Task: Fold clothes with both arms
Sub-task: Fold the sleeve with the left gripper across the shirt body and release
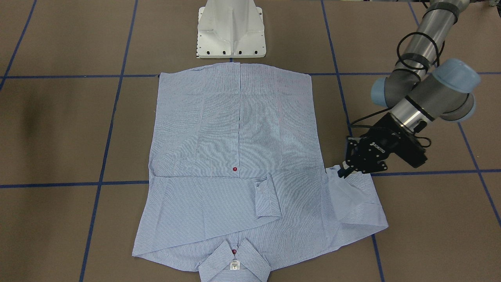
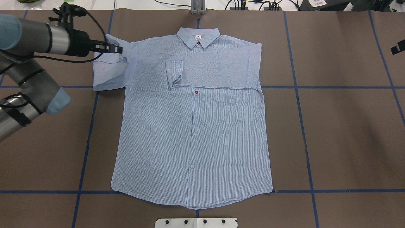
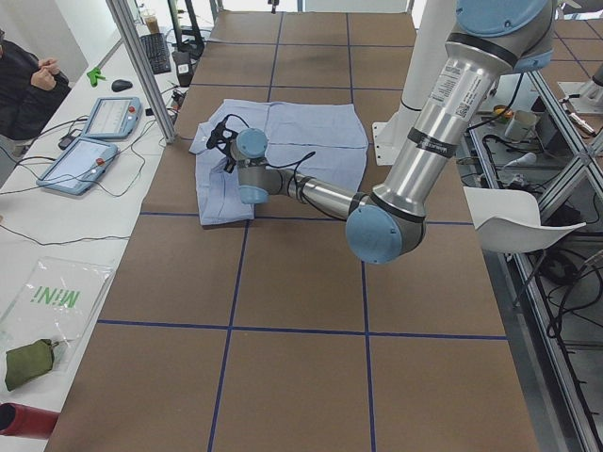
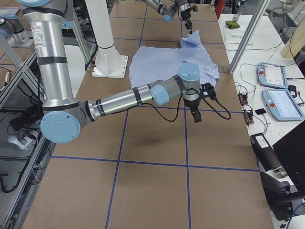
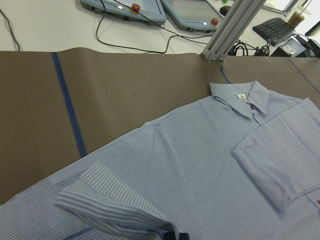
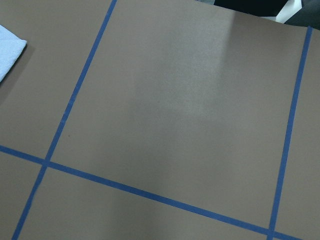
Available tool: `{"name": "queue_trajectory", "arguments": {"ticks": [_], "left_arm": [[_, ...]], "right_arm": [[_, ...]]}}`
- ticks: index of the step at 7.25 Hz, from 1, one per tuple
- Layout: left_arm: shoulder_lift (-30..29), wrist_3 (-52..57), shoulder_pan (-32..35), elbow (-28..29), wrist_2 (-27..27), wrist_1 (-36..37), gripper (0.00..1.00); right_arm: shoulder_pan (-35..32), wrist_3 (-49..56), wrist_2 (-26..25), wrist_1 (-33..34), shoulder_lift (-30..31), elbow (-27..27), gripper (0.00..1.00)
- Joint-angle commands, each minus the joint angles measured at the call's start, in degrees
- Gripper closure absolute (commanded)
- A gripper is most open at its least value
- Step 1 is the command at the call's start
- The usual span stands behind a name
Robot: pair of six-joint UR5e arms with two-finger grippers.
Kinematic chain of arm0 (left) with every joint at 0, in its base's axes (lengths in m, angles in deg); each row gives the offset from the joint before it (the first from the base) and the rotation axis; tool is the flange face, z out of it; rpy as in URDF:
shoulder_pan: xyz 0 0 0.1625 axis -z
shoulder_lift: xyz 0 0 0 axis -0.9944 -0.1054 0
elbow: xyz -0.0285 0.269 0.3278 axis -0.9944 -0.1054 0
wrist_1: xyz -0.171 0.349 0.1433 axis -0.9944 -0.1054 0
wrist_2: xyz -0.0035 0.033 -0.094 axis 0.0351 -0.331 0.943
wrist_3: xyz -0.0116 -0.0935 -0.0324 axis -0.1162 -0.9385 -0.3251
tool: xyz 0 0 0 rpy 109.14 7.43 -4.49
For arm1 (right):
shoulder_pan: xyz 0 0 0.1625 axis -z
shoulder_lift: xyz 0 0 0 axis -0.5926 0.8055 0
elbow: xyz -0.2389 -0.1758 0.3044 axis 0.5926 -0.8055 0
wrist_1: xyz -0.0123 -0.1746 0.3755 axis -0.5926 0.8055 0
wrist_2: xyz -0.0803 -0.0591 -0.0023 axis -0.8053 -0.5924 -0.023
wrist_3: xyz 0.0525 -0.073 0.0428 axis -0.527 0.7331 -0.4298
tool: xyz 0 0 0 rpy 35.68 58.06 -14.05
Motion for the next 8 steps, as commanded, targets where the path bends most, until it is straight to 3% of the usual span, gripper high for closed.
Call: {"name": "queue_trajectory", "arguments": {"ticks": [1,8], "left_arm": [[-10.42,-3.95,-5.53,-0.11,-5.34,11.44,1.00],[-18.72,-6.70,-17.04,0.59,-18.54,18.17,1.00]], "right_arm": [[0.00,-0.15,0.00,0.00,0.18,-0.02,0.00],[0.00,-0.15,0.00,0.00,0.09,-0.10,0.00]]}}
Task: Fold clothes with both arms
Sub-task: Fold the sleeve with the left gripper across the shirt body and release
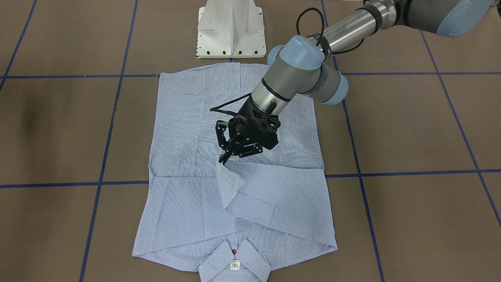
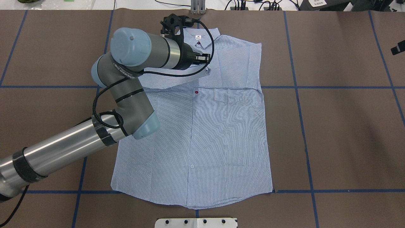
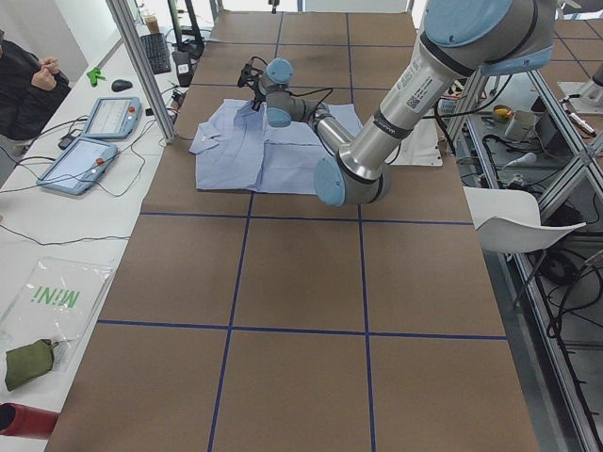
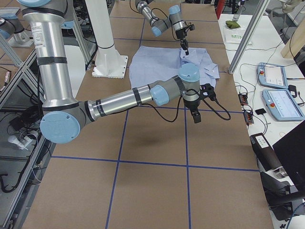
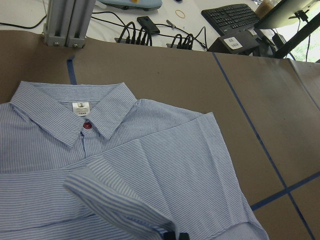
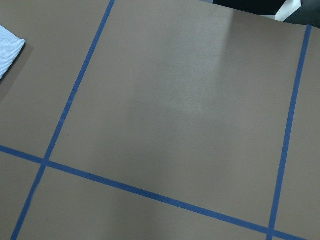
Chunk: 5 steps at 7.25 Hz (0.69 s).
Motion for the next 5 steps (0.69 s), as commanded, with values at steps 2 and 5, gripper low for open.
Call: {"name": "queue_trajectory", "arguments": {"ticks": [2,5], "left_arm": [[-1.46,0.10,-3.93,0.91,-4.62,0.58,0.26],[-2.79,-5.26,-7.54,0.31,-8.84,2.23,0.00]], "right_arm": [[0.00,0.02,0.00,0.05,0.00,-0.11,0.00],[0.00,-0.50,0.00,0.05,-0.09,0.15,0.00]]}}
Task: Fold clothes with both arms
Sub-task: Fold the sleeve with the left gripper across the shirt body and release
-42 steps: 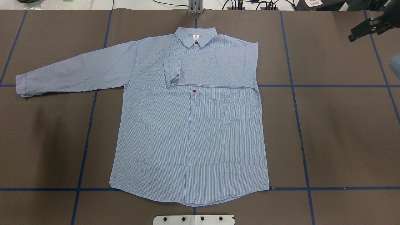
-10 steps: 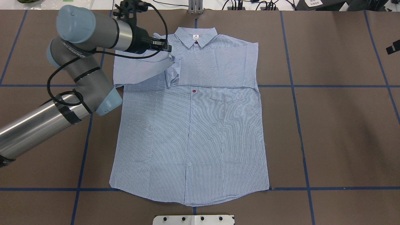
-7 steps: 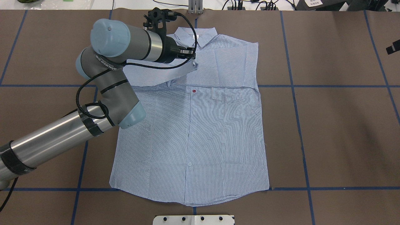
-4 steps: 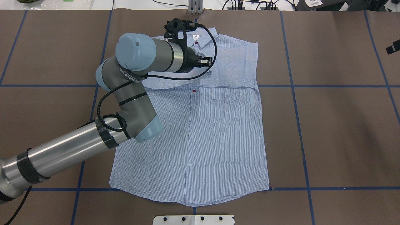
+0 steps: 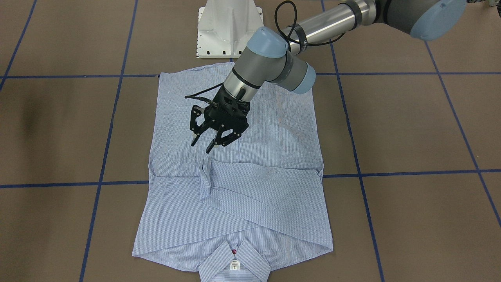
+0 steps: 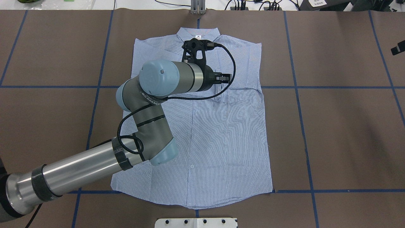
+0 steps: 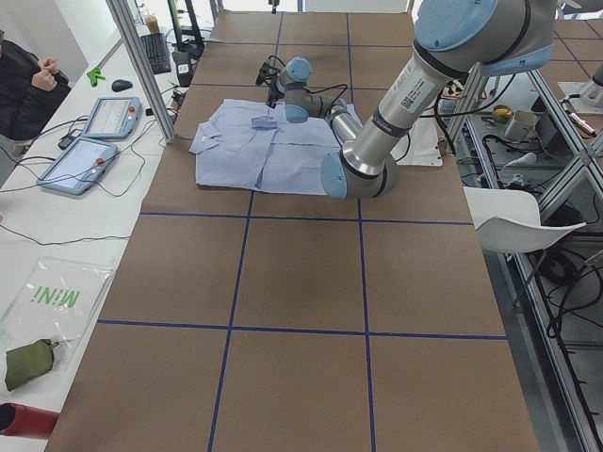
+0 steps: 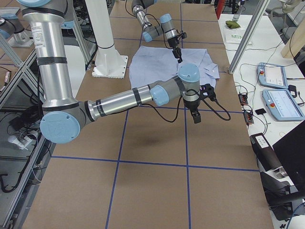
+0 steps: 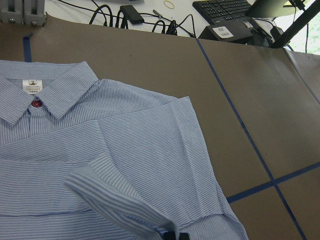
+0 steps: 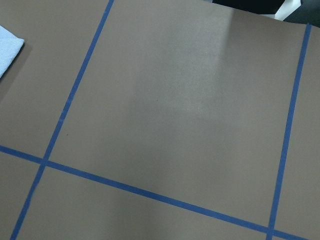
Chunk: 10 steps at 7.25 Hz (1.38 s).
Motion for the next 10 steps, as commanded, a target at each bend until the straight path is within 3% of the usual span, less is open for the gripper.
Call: {"name": "queue_trajectory", "arguments": {"ticks": [1,3,5,6,8,9,10], "left_arm": [[-0.39,2.03,-0.66,-2.39,-0.36,6.61,0.00],[3.89,9.42,-0.23,-13.86,2.61,21.63,0.00],[15.11,16.01,0.48,-27.40,4.81,23.37,0.00],[19.61,17.52,0.83,-31.20,5.87,23.28,0.00],[30.84,16.58,1.18,-39.38,5.71,22.93,0.00],[35.77,15.61,1.27,-41.76,5.44,22.14,0.00],[40.78,7.16,0.49,-41.87,4.31,17.96,0.00]], "right_arm": [[0.00,-4.02,0.00,-0.08,-0.15,1.25,0.00],[2.09,-15.60,0.17,-2.26,1.85,6.85,0.00],[8.31,-28.34,-0.61,-9.45,8.16,13.10,0.00],[11.74,-34.15,-2.27,-12.62,10.81,15.65,0.00],[23.31,-47.14,-10.85,-13.27,15.21,24.42,0.00],[31.47,-54.44,-17.69,-13.27,16.88,28.30,0.00],[41.12,-62.34,-26.89,-13.27,17.51,30.60,0.00]]}}
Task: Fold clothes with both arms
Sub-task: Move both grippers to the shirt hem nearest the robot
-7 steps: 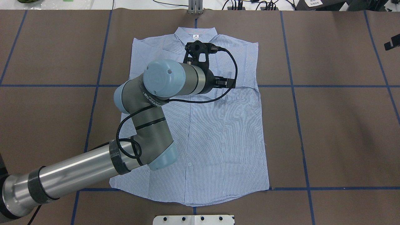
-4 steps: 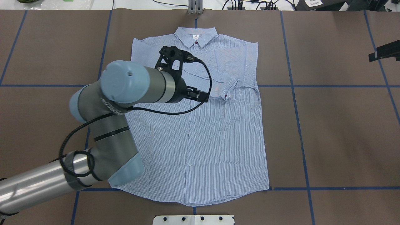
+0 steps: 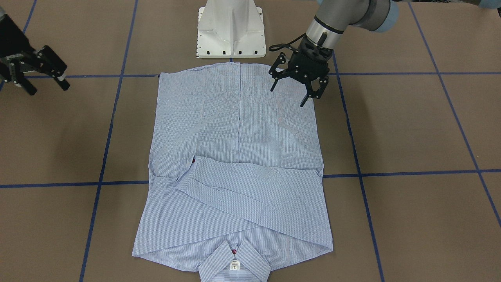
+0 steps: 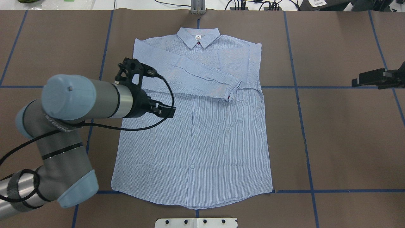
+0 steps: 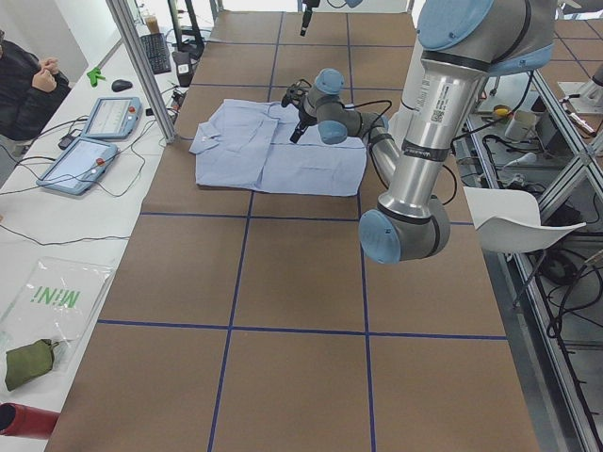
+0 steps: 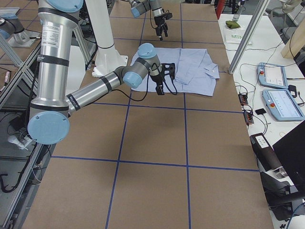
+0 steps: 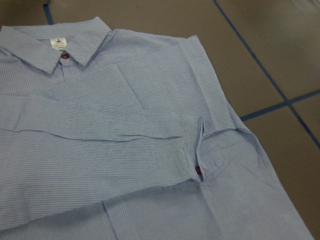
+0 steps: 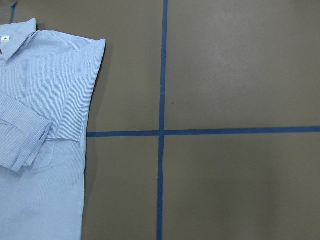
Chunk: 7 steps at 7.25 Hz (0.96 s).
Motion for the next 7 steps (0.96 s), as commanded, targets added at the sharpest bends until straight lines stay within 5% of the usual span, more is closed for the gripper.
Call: {"name": "queue_trajectory", "arguments": {"ticks": [1,2,4,6,7], "left_arm": [[12.00,-10.48,-2.53,-1.57,-4.09,-11.75,0.00],[15.97,-14.70,-5.60,-1.57,-7.17,-15.66,0.00],[16.36,-21.38,-12.45,-1.05,-10.09,-14.22,0.00],[16.10,-26.23,-16.07,-1.13,-10.18,-8.77,0.01],[16.10,-28.77,-17.31,-1.22,-10.18,-7.27,0.13]], "right_arm": [[20.32,-15.61,-20.22,0.00,1.59,4.07,0.00],[27.11,-19.24,-27.64,0.17,1.94,4.07,0.00],[32.70,-22.00,-32.96,0.35,2.21,3.99,0.00],[33.15,-22.00,-33.42,0.35,2.21,3.72,0.00],[33.16,-22.00,-33.42,0.35,2.21,3.63,0.00]]}}
